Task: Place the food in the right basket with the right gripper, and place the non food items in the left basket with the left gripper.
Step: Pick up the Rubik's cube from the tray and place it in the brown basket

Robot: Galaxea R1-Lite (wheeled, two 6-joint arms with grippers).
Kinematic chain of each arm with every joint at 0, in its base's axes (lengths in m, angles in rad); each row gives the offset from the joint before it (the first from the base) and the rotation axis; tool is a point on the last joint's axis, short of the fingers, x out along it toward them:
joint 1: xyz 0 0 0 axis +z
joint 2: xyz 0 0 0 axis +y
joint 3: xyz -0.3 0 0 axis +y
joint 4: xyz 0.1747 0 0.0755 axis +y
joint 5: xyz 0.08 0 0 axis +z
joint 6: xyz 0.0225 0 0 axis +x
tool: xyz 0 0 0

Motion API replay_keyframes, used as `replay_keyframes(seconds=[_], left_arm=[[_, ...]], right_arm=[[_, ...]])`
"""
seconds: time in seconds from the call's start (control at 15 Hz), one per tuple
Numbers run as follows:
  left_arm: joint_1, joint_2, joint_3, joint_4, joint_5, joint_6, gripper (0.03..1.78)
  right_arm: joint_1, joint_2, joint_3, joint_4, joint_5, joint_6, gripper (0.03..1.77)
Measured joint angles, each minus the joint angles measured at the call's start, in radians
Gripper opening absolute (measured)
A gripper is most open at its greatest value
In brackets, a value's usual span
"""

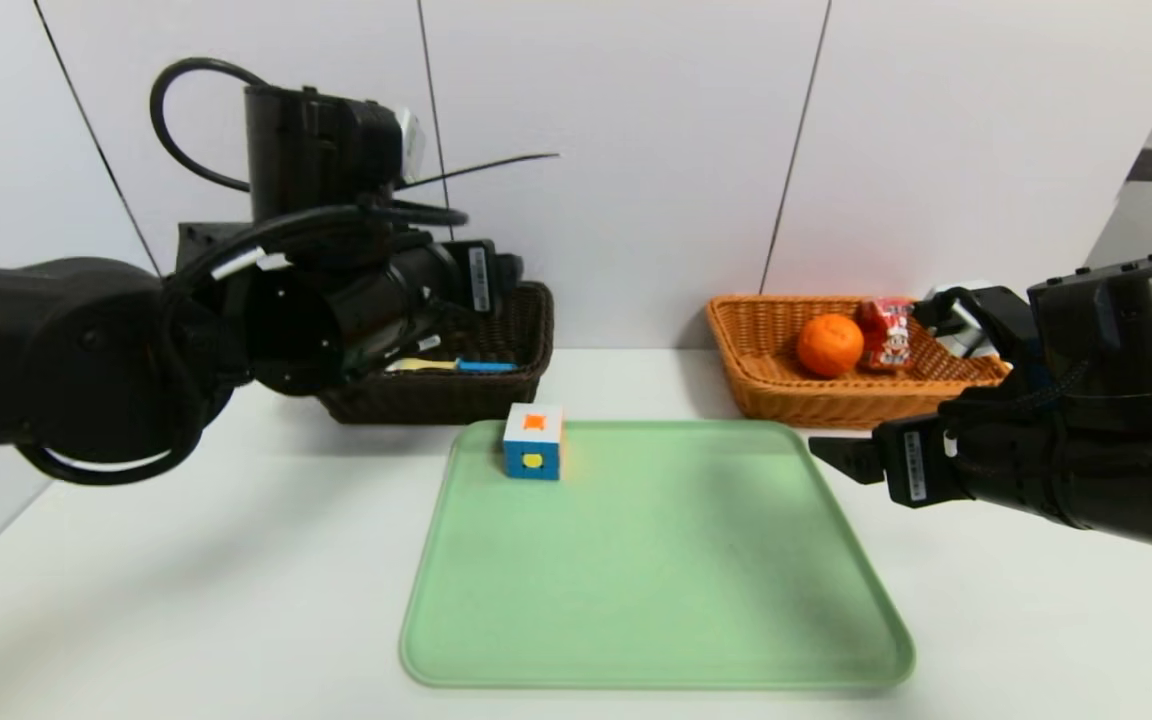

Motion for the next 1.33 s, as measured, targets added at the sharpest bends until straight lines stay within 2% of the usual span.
replay_keyframes(seconds=[0.27, 0.4, 0.53, 0.6, 0.8, 1.13, 1.2, 1.33], left_arm=[[-0.093, 0.0, 0.143, -0.013, 0.185, -0.189, 1.65], [-0.133, 0.002, 0.217, -0.034, 0.255, -0.274, 1.66], [-0.18, 0.004, 0.323, -0.123, 0.302, -0.301, 1.67], [-0.209, 0.009, 0.39, -0.206, 0.313, -0.298, 1.67], [-0.262, 0.053, 0.571, -0.52, 0.333, -0.206, 1.68], [-0.277, 0.234, 0.707, -1.123, 0.328, 0.115, 1.69], [-0.276, 0.266, 0.712, -1.2, 0.321, 0.173, 1.69], [-0.276, 0.311, 0.715, -1.236, 0.319, 0.198, 1.69]], right_arm=[[0.001, -0.002, 0.013, -0.003, 0.0, 0.0, 1.71], [0.0, 0.0, 0.022, -0.036, 0.001, -0.001, 1.71], [0.001, 0.004, 0.025, -0.042, 0.003, -0.003, 1.71], [0.001, 0.006, 0.026, -0.042, 0.003, -0.003, 1.71], [0.0, 0.012, 0.022, -0.044, 0.002, -0.001, 1.71], [-0.012, 0.009, 0.027, -0.093, 0.001, 0.003, 1.71], [-0.018, 0.008, 0.027, -0.093, 0.001, 0.002, 1.71], [-0.024, 0.007, 0.027, -0.093, 0.001, 0.003, 1.71]])
